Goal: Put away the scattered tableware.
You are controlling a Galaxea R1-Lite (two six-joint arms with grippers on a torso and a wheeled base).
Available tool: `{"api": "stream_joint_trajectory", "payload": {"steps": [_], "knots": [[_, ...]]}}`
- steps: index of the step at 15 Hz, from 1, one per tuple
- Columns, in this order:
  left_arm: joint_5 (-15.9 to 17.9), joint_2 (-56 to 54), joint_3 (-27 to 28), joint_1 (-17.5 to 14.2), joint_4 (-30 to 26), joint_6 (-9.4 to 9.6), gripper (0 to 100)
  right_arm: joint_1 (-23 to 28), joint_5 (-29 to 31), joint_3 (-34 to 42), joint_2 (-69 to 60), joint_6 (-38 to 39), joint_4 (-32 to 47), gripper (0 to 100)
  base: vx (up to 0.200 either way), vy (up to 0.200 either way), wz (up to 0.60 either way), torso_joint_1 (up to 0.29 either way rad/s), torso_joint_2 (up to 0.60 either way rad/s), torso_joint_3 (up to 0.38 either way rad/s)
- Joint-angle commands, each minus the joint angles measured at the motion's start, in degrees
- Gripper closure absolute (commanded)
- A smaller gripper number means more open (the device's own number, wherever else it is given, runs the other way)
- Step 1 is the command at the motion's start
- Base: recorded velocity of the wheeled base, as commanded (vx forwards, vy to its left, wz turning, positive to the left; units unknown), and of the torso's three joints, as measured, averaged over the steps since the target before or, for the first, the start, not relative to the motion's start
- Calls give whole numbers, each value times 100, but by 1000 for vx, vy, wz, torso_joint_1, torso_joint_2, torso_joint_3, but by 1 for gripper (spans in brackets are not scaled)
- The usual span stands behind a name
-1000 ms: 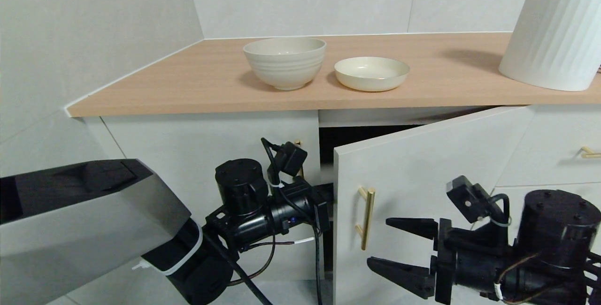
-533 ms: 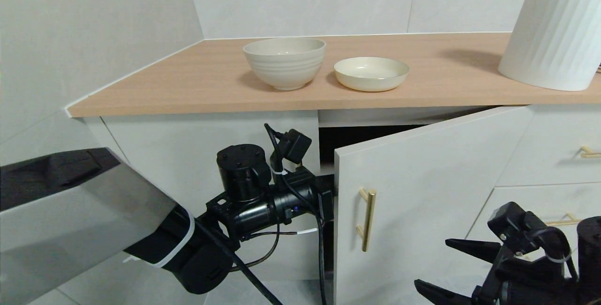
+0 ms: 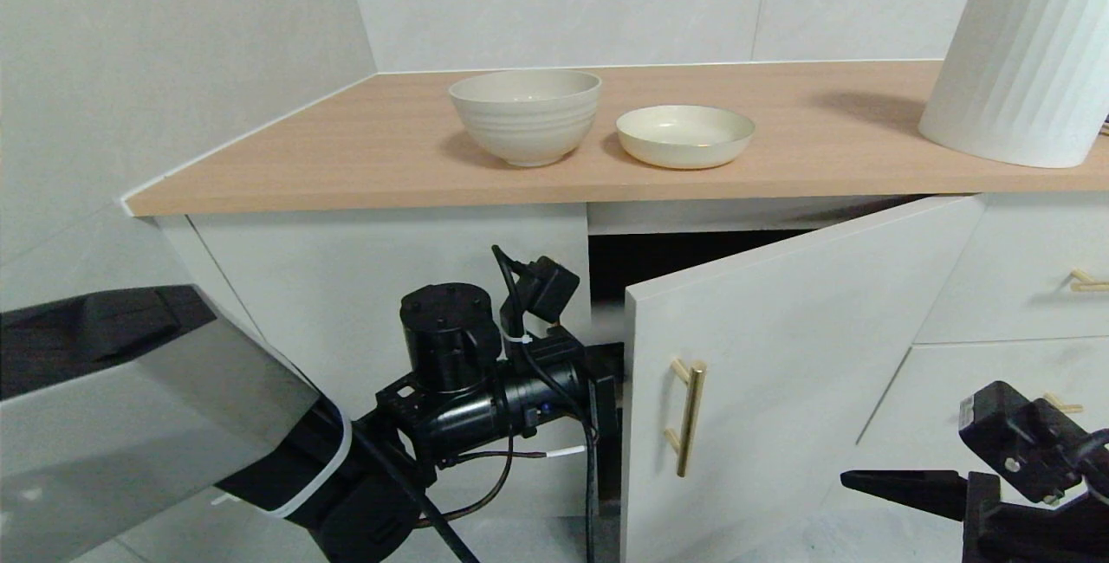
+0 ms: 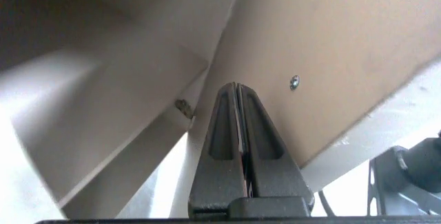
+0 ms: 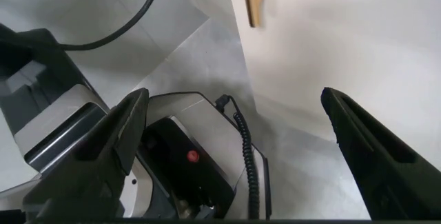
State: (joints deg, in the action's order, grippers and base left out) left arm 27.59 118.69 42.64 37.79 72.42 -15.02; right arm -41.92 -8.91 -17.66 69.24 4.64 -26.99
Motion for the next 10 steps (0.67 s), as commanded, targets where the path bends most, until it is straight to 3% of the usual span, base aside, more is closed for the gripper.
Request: {"api": "stream_joint_trajectory", "payload": {"steps": [1,5,10], "knots": [[-8,40,7,18,0,-1,100,-9,-5,9,-7,1,1,0,-200,0,0,7,7,2],[1,111,78,9,9,-1,100,-9,-14,17,19,1,10,0,-200,0,0,4,4,1],[-8,410,403,9,0,-1,100,-9,-14,26,89,1,1,0,0,0,0,0,0,0]]}}
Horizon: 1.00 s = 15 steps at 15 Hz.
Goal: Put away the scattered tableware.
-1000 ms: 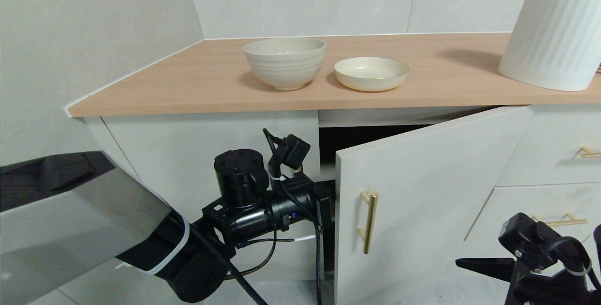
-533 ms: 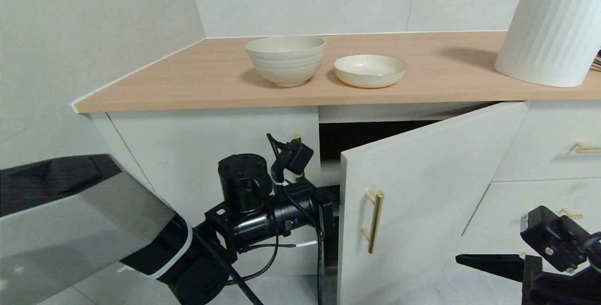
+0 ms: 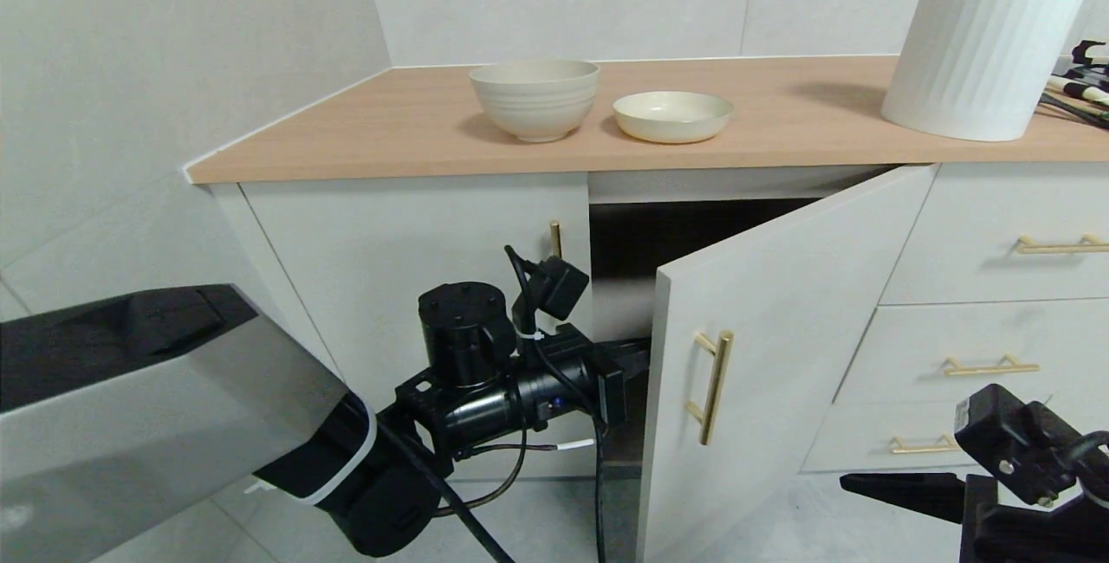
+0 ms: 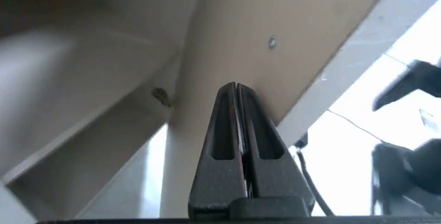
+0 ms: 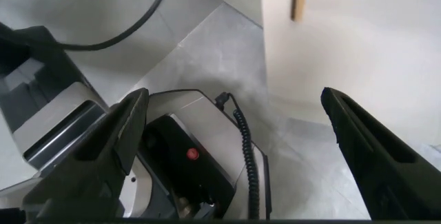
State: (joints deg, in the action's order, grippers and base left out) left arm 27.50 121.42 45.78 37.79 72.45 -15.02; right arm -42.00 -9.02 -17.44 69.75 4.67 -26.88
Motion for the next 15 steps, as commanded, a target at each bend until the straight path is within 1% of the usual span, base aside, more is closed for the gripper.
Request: {"api": "stream_joint_trajectory", "payload": {"steps": [1,4,8,12,13,14,15], "knots": [[1,172,125,9,-3,-1,100,-2,-3,4,38,-1,-1,0,0,0,0,0,0,0],[1,233,292,9,-11,-1,100,-2,-3,4,47,-1,-1,0,0,0,0,0,0,0],[-26,321,406,9,-3,-1,100,-2,-3,4,47,-1,-1,0,-200,0,0,8,4,0],[-61,462,546,9,-3,-1,100,-2,-3,48,38,-1,-10,0,0,0,0,0,0,0],[-377,664,766,9,15,17,100,-2,-3,48,47,-10,-10,0,0,0,0,0,0,0],[-571,734,872,9,15,34,100,-19,-3,48,47,-10,-10,0,0,0,0,0,0,0],[-632,734,880,27,15,43,100,-63,-3,48,47,-10,-10,0,0,0,0,0,0,0]]}}
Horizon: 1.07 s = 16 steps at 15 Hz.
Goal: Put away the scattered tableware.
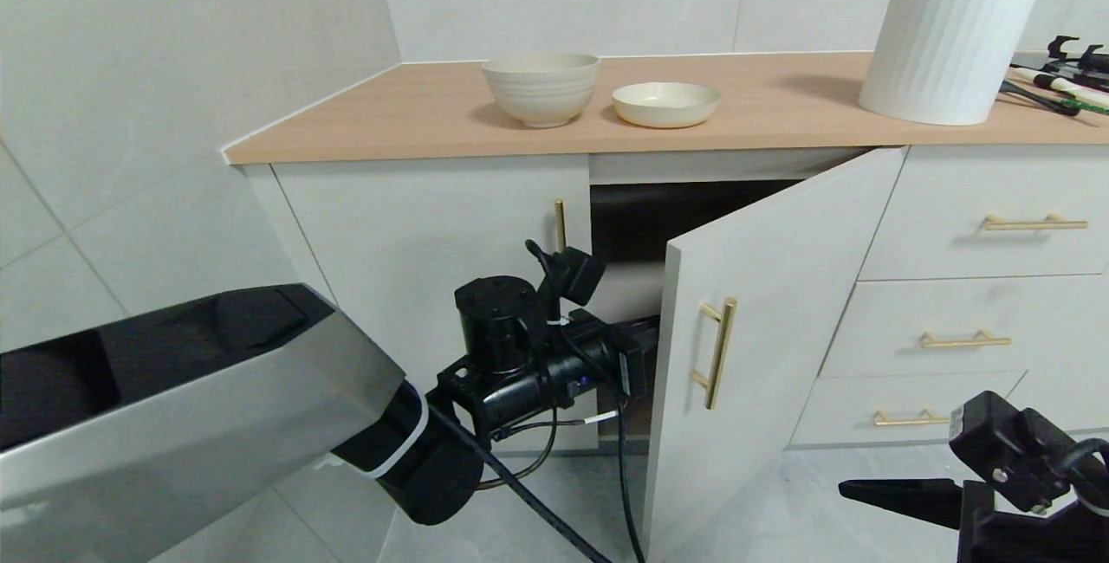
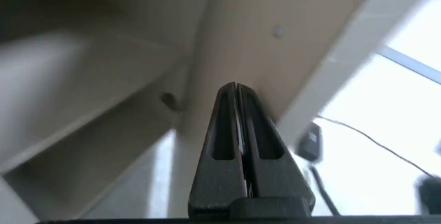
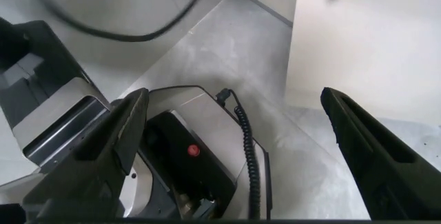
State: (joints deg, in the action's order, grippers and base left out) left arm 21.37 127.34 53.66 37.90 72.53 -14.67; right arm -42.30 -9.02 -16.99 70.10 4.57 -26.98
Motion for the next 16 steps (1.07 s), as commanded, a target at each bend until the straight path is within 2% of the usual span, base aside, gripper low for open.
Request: {"api": "stream_joint_trajectory", "payload": {"steps": [1,3,5,6,7,8,10,14,16], "knots": [[-36,115,83,77,15,8,100,-50,-3,3,13,0,0,0,0,0,0,0,0,0],[-116,45,65,358,226,8,100,-191,-30,-14,4,17,-27,0,0,0,0,0,0,0],[-45,-96,-181,886,314,-45,100,-437,-311,3,-137,35,-44,0,0,0,0,0,0,0],[306,-351,-664,1246,534,-230,100,-516,-601,82,-374,35,-18,0,0,0,0,0,0,0],[974,-561,-1104,1352,894,-467,100,-516,-1084,188,-655,17,-9,0,0,0,0,0,0,0],[1449,-632,-1271,1308,1087,-573,100,-516,-1436,196,-813,9,8,0,0,0,0,0,0,0],[1423,-456,-1060,824,1079,-546,100,-516,-1436,196,-848,9,8,0,0,0,0,0,0,0],[1387,-447,-884,191,780,-520,100,-402,-1190,117,-690,17,-18,0,0,0,0,0,0,0],[1018,-684,-831,-37,604,-502,100,-340,-829,47,-594,26,-36,0,0,0,0,0,0,0]]}}
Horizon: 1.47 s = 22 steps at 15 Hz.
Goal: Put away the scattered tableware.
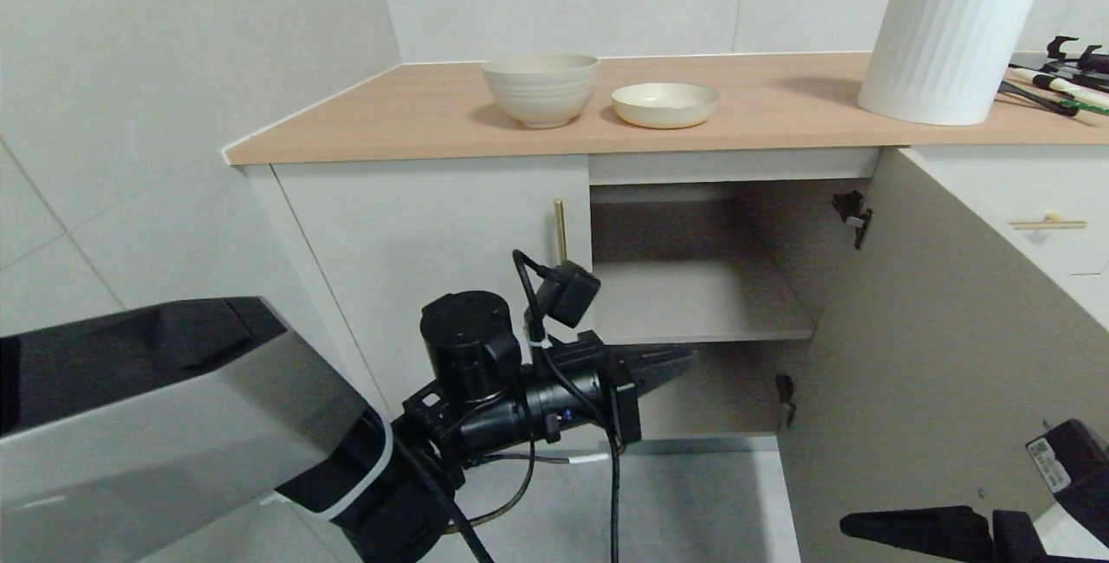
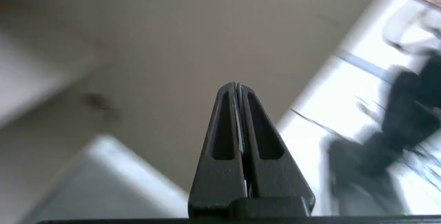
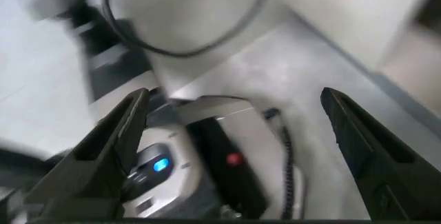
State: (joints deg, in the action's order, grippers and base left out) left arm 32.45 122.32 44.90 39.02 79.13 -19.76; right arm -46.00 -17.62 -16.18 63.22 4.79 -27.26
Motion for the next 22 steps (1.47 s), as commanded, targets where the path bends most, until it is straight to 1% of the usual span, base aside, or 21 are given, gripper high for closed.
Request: {"api": "stream_joint_trajectory", "payload": {"steps": [1,2,3,6,7,8,9,10,11,13,15,16,17,18,19,20,22], "knots": [[-107,-209,45,-167,-73,16,100,29,48,-43,94,4,-8,0,0,0,0,0,0,0],[-213,-516,-34,-281,-346,25,100,117,83,-79,173,13,-16,0,0,0,0,0,0,0],[-248,-973,-297,-387,-776,25,100,302,109,-114,279,22,-16,0,0,0,0,0,0,0],[-248,-1914,-702,-694,-1497,25,100,451,408,-474,516,75,-60,0,0,0,0,0,0,0],[-248,-2081,-763,-782,-1611,34,100,460,443,-580,577,127,-60,0,0,0,0,0,0,0],[-248,-2503,-834,-1011,-1875,34,100,565,470,-834,771,259,-60,0,0,0,0,0,0,0],[-248,-2757,-851,-1160,-2121,34,100,767,452,-1098,920,250,-60,0,0,0,0,0,0,0],[-248,-3074,-877,-1327,-2490,34,100,943,452,-1467,1166,242,-60,0,0,0,0,0,0,0],[-248,-3417,-904,-1599,-2947,34,100,1049,470,-1854,1430,224,-52,0,0,0,0,0,0,0],[-257,-3953,-930,-2127,-3624,34,100,1198,531,-2531,1887,224,142,0,0,0,0,0,0,0],[-257,-4427,-921,-2724,-4318,34,100,1260,751,-3225,2520,233,247,0,0,0,0,0,0,0],[-266,-4533,-913,-2839,-4512,34,100,1260,847,-3383,2652,242,247,0,0,0,0,0,0,0],[-345,-4665,-869,-3067,-4916,34,100,1260,1032,-3629,2854,242,274,0,0,0,0,0,0,0],[-415,-4665,-781,-3208,-5056,34,100,1260,1111,-3708,2933,242,318,0,0,0,0,0,0,0],[-433,-4656,-746,-3261,-5074,34,100,1260,1138,-3752,2959,242,353,0,0,0,0,0,0,0],[-450,-4647,-728,-3348,-5039,34,0,1260,1225,-3805,2933,242,432,0,0,0,0,0,0,0],[-477,-4524,-614,-3366,-5048,43,0,1277,1261,-3788,2845,303,520,0,0,0,0,0,0,0]]}}
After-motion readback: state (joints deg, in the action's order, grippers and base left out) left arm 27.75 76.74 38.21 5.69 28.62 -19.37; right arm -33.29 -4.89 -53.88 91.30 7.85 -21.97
